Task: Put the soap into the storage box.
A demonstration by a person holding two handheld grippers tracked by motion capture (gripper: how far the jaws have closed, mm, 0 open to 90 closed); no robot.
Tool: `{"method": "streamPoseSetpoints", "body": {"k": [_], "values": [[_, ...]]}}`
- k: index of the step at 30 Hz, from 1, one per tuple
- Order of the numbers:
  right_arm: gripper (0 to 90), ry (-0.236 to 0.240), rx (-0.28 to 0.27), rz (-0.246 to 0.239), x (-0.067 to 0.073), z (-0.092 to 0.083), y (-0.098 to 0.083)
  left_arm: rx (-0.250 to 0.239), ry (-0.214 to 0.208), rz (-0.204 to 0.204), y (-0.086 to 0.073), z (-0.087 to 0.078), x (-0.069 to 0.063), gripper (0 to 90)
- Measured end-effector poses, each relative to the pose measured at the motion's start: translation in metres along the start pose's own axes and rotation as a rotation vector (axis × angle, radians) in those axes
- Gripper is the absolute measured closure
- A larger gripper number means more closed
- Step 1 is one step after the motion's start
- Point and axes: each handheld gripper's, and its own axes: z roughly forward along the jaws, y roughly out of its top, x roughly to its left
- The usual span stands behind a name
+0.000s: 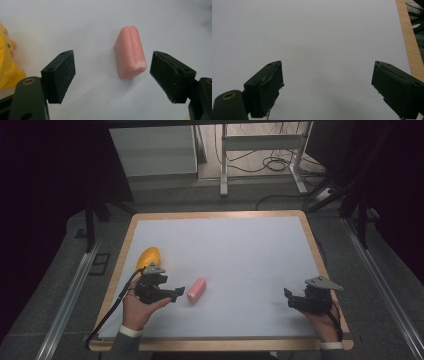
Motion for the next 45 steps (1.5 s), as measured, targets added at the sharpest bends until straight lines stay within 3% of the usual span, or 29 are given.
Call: {"method": "streamPoseSetpoints", "body": {"k": [12,14,19,25,32,39,45], "values": [[10.0,-0.011,0.008,-0.007,0.0,0.001,-0.001,0.023,-0.011,-0.018,0.002,0.016,-0.003,20.6],[10.0,-0.012,0.01,-0.008,0.0,0.001,-0.001,0.04,0.034,0.013,0.003,0.018,-0.008,20.4],[10.0,-0.018,0.016,-0.014,0.001,0.002,-0.001,0.042,0.002,0.026,0.007,0.024,-0.016,20.8],[10.0,-0.018,0.017,-0.015,0.001,0.002,-0.001,0.067,0.032,0.064,0.012,0.036,-0.029,20.8],[10.0,-0.019,0.021,-0.012,0.0,0.003,-0.002,0.086,0.022,0.081,0.018,0.046,-0.035,21.0],[10.0,-0.019,0.024,-0.013,0.0,0.003,-0.002,0.096,0.023,0.067,0.019,0.052,-0.034,21.7],[9.9,-0.018,0.029,-0.014,0.0,0.004,-0.003,0.093,0.047,0.05,0.019,0.061,-0.034,24.8]]}}
